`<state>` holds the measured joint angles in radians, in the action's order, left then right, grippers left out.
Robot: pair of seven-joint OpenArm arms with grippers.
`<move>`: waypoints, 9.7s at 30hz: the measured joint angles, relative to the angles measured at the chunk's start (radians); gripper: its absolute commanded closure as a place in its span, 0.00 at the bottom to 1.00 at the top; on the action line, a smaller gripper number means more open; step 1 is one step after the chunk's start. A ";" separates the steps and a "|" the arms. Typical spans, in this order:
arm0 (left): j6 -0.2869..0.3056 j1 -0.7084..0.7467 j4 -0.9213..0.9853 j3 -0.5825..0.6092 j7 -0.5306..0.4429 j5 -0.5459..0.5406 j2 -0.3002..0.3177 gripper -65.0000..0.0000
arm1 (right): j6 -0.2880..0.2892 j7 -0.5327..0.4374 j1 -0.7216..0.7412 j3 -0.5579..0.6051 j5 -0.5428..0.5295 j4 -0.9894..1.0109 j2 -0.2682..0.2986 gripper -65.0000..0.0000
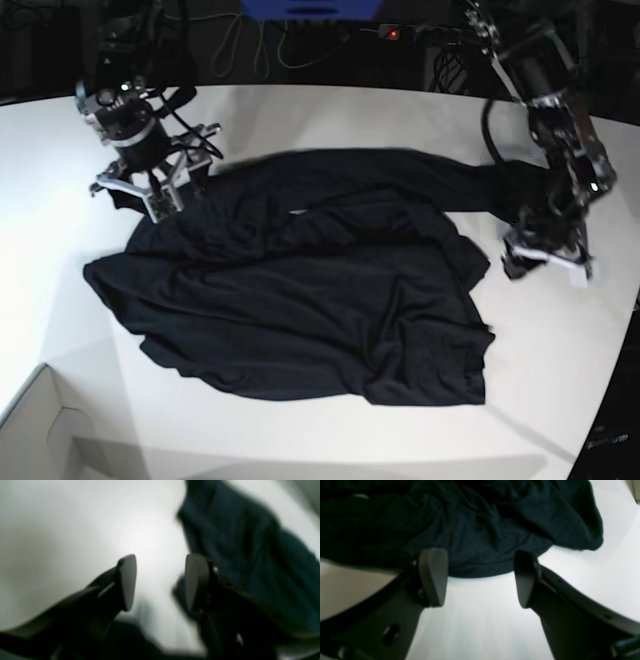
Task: Layout the t-shirt on the table in an organized manner, then fold the t-shirt properly
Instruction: 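Regrasp the shirt edge with the left gripper and pull it outward, then hold the shirt corners with both grippers and stretch it flat, then grasp the sleeve with the left gripper and pull it straight outward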
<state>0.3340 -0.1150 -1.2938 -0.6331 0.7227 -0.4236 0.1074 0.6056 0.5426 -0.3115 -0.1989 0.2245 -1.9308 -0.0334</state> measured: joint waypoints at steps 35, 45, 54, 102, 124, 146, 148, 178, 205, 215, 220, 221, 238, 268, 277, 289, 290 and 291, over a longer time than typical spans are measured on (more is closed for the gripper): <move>-0.002 0.146 -0.296 -0.105 0.212 -0.210 -0.011 1.00 | 0.000 -0.008 -0.072 -0.031 0.000 -0.002 0.002 0.41; 0.002 0.244 -0.373 -0.346 0.265 -0.270 -0.019 1.00 | 0.000 -0.009 -0.071 -0.022 -0.003 -0.002 0.000 0.41; 0.000 0.249 -0.244 -0.399 0.264 -0.271 -0.019 0.99 | 0.000 -0.009 -0.074 0.019 -0.001 -0.002 0.000 0.41; -0.001 0.183 -0.231 -0.399 0.266 -0.267 0.005 0.63 | 0.076 -0.005 -0.157 -0.062 -0.003 -0.036 -0.003 1.00; -0.010 0.070 -0.023 0.038 0.082 -0.262 0.008 0.63 | 0.093 -0.001 -0.146 -0.303 -0.128 -0.019 -0.011 1.00; -0.016 -0.392 0.522 0.124 -0.166 0.023 0.068 0.63 | 0.093 -0.013 -0.160 -0.308 -0.135 0.082 0.036 1.00; -0.014 -0.451 0.563 0.125 -0.172 0.064 0.073 0.63 | 0.093 -0.010 -0.166 -0.307 -0.134 0.110 0.039 1.00; -0.012 0.380 -0.475 -0.112 0.203 -0.157 -0.024 0.63 | 0.093 -0.005 -0.165 -0.304 -0.133 0.035 0.042 0.67; -0.001 0.292 -0.333 -0.138 0.216 -0.066 -0.078 1.00 | 0.093 -0.005 -0.152 -0.302 -0.135 0.038 0.039 0.67; -0.002 0.135 -0.495 -0.063 0.219 -0.076 -0.078 1.00 | 0.093 -0.005 -0.146 -0.302 -0.135 0.039 0.039 0.67; -0.008 0.035 -0.469 0.000 0.210 -0.056 -0.077 1.00 | 0.093 -0.005 -0.146 -0.302 -0.135 0.039 0.039 0.67; -0.008 0.024 -0.451 0.015 0.209 -0.058 -0.077 1.00 | 0.093 -0.005 -0.147 -0.302 -0.135 0.039 0.039 0.67; -0.001 0.176 -0.365 0.032 0.217 -0.138 -0.061 0.60 | 0.093 -0.005 -0.144 -0.305 -0.135 0.039 0.038 0.67; 0.015 0.303 -0.238 0.248 0.091 0.103 -0.064 0.95 | 0.093 -0.005 -0.121 -0.304 -0.132 0.040 0.022 0.40; 0.026 0.340 -0.296 0.194 0.174 0.079 -0.013 1.00 | 0.093 -0.005 -0.122 -0.305 -0.133 0.040 0.022 0.40; 0.006 0.527 -0.545 -0.011 0.209 -0.055 0.009 1.00 | 0.093 -0.004 -0.105 -0.305 -0.135 0.040 0.021 0.40; 0.005 0.542 -0.546 -0.021 0.219 -0.067 0.008 1.00 | 0.093 -0.004 -0.107 -0.305 -0.135 0.040 0.020 0.40; 0.006 0.553 -0.546 -0.029 0.227 -0.076 0.008 1.00 | 0.093 -0.004 -0.110 -0.305 -0.135 0.040 0.019 0.40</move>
<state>0.3401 0.4381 -1.8400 -0.6624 0.9501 -0.4992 0.1154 0.6991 0.5385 -0.4213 -0.5037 0.0895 -1.8908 -0.0139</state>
